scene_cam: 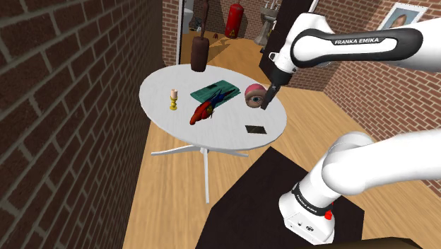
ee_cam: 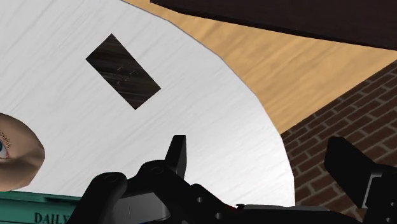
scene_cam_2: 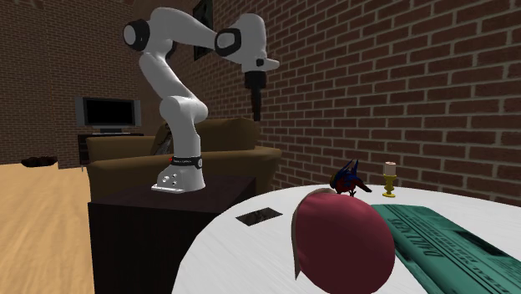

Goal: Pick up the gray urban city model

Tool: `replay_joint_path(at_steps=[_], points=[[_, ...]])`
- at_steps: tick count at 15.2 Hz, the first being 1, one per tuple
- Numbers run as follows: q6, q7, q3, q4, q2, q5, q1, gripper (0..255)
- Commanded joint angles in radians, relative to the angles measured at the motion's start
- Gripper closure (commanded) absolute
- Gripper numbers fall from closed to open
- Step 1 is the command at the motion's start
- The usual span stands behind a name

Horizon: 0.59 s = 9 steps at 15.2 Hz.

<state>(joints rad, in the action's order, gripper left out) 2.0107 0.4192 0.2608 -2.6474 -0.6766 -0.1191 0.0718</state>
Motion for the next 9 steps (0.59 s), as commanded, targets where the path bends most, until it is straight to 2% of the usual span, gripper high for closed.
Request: replay_joint_path(at_steps=[1,5,9], points=[[0.061,0.053,0.041,-0.015,0.050,-0.019,0.006,0],[0.185,0.158,0.125,-0.020,0.178,-0.039,0.008,0],[0.308,0.277,0.211,0.000,0.332,-0.026,-0.007,0]])
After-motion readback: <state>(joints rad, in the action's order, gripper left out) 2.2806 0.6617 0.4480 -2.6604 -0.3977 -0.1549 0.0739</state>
